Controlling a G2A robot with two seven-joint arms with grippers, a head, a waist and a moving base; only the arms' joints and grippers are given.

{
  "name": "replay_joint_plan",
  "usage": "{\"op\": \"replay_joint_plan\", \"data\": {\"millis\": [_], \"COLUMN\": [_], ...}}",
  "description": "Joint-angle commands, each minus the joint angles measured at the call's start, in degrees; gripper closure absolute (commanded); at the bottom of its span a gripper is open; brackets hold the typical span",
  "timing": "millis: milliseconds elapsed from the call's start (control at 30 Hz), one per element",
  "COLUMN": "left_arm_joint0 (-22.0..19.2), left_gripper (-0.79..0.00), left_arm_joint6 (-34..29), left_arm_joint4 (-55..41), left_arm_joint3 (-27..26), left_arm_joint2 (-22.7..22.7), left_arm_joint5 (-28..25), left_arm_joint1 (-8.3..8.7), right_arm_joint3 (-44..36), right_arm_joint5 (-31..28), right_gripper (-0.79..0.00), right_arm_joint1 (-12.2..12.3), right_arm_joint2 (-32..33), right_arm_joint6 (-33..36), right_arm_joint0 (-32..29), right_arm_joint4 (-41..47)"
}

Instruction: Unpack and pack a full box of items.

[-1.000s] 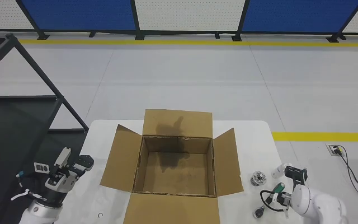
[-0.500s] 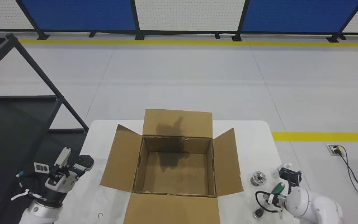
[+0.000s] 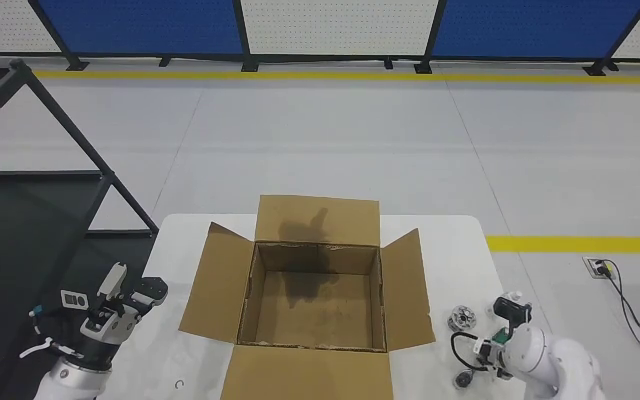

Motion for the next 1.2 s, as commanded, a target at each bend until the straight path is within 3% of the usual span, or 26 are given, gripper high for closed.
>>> {"op": "replay_joint_plan", "data": {"millis": [0,600,700,767,800,833,1167], "left_arm_joint0": [0.0,0.0,0.0,0.0,0.0,0.0,0.0], "left_gripper": [-0.785,-0.785,-0.785,-0.785,-0.785,-0.785,-0.785], "left_arm_joint6": [0.0,0.0,0.0,0.0,0.0,0.0,0.0], "left_arm_joint4": [0.0,0.0,0.0,0.0,0.0,0.0,0.0], "left_arm_joint3": [0.0,0.0,0.0,0.0,0.0,0.0,0.0], "left_arm_joint2": [0.0,0.0,0.0,0.0,0.0,0.0,0.0], "left_arm_joint5": [0.0,0.0,0.0,0.0,0.0,0.0,0.0], "left_arm_joint1": [0.0,0.0,0.0,0.0,0.0,0.0,0.0], "right_arm_joint3": [0.19,-0.23,-0.65,-0.7,-0.61,-0.56,-0.79], "right_arm_joint5": [-0.19,-2.14,-2.48,-2.71,-2.8,-2.91,-4.13], "right_gripper": [-0.311,-0.24,-0.191,-0.102,-0.022,0.0,0.0], "right_arm_joint1": [-0.37,-4.35,-4.97,-5.36,-5.54,-5.73,-7.09], "right_arm_joint2": [0.21,3.11,3.29,3.4,3.48,3.57,6.46], "right_arm_joint6": [0.19,2.14,2.48,2.72,2.81,2.91,4.13], "right_arm_joint0": [0.26,0.31,0.17,0.23,0.31,0.4,1.39], "right_arm_joint4": [-0.38,-3.62,-4.42,-4.92,-5.21,-5.44,-6.07]}}
